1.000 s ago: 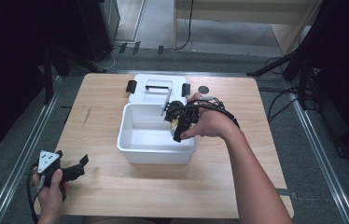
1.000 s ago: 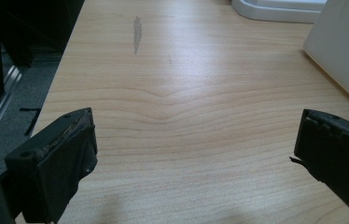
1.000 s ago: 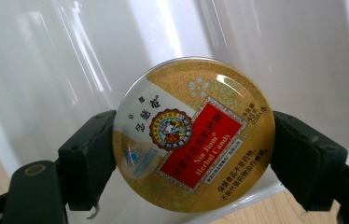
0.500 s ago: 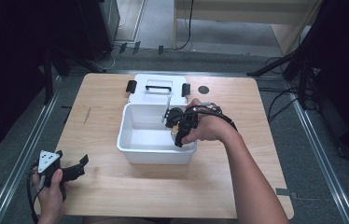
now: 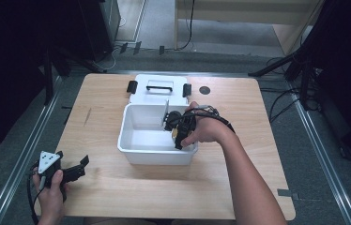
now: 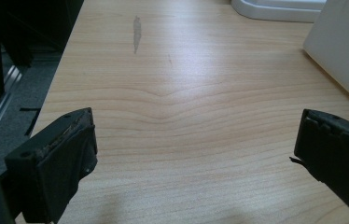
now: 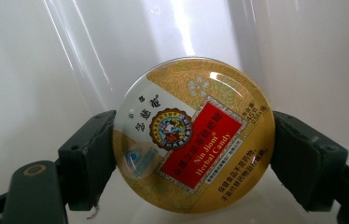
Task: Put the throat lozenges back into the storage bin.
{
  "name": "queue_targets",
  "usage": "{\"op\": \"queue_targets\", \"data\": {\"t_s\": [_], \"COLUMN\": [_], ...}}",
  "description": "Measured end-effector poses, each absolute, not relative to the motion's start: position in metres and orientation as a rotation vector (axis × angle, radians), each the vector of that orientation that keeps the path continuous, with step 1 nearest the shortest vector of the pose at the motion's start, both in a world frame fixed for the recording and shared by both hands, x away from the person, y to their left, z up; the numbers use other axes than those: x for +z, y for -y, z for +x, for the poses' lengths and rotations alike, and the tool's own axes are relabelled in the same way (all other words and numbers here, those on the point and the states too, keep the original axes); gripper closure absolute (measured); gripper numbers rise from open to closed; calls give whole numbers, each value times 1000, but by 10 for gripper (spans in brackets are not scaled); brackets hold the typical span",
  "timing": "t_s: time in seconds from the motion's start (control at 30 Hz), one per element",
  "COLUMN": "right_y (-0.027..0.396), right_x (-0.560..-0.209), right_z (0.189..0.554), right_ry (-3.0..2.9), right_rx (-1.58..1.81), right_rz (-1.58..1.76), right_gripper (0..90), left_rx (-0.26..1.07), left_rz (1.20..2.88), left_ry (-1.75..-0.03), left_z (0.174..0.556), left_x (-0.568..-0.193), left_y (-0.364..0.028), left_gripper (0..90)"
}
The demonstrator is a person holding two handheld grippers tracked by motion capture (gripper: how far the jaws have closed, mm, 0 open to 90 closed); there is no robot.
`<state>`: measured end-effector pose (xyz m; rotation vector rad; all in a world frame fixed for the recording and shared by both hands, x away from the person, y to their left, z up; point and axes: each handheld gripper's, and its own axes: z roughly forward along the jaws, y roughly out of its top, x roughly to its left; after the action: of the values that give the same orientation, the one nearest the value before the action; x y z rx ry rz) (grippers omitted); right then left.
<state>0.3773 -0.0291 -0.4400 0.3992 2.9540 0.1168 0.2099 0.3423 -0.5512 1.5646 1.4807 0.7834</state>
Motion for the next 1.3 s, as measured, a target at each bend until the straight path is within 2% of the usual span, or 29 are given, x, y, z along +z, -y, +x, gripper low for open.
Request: {"op": "queue_targets", "data": {"t_s": [0.83,1.13,1.3], "right_y": [19,28,36], "right_x": [-448,-428,-412], "right_z": [377,376,376], "right_ry": [-2929,-2905,-2884], "right_rx": [-15,133,244], "right_rz": [412,465,542], "right_gripper": [180,282,273], "left_rx": [777,778,777], "left_rz": [1560,1563,1564], "left_ry": [-1485,-1485,-1487], "left_z": [211,211,211], "left_x": [-551,-551,-551], "left_y": [-342,-342,-342], "left_gripper": [0,0,0]}}
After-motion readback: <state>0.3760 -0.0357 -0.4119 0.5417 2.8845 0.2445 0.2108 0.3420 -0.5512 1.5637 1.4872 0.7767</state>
